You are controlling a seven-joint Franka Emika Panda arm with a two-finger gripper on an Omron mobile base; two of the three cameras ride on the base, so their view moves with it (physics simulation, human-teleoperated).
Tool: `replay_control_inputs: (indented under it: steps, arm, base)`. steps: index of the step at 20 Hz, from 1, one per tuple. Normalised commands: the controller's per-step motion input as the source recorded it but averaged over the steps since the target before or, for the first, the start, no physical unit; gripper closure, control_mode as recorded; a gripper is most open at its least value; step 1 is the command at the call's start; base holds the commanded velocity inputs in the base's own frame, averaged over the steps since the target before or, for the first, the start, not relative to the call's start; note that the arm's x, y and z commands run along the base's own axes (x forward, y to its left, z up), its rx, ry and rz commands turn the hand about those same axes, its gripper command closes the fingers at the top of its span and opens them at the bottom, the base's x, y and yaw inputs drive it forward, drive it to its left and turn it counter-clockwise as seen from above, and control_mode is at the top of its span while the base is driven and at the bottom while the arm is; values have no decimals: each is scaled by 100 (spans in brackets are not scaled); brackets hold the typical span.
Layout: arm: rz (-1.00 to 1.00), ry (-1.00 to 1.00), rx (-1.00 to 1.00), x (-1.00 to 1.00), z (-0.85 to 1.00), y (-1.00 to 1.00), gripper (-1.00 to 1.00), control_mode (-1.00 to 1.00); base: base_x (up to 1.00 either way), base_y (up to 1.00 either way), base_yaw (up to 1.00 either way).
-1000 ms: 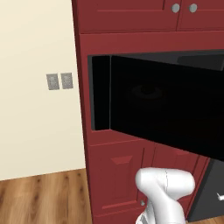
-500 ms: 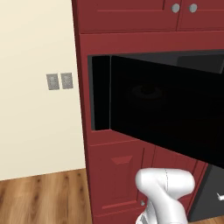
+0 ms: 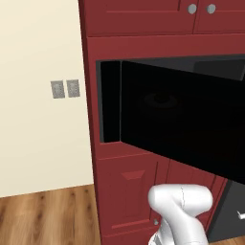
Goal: Retrieve the reheated potato from the microwave, then place the potato, cheese, and condiment on the cutting board.
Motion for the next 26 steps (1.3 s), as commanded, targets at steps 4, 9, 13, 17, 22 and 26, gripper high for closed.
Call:
replay_control_inputs:
  steps: [4, 9, 13, 17, 22, 26]
  arm:
    - [-19, 26, 22, 25, 3, -33, -100, -100]
    - [-3, 14, 22, 14, -1, -35, -100, -100]
    - [0, 1, 45, 1, -9, -30, -100, -100]
    - [0, 0, 46, 0, -9, -17, -100, -100]
    - [-5, 0, 25, 34, -7, -2, -100, -100]
    - [-6, 0, 4, 56, -9, 2, -100, -100]
  base:
    - [0, 0, 0]
    - [0, 0, 0]
    - [0, 0, 0]
    - [0, 0, 0]
    - [0, 0, 0]
    - [0, 0, 0]
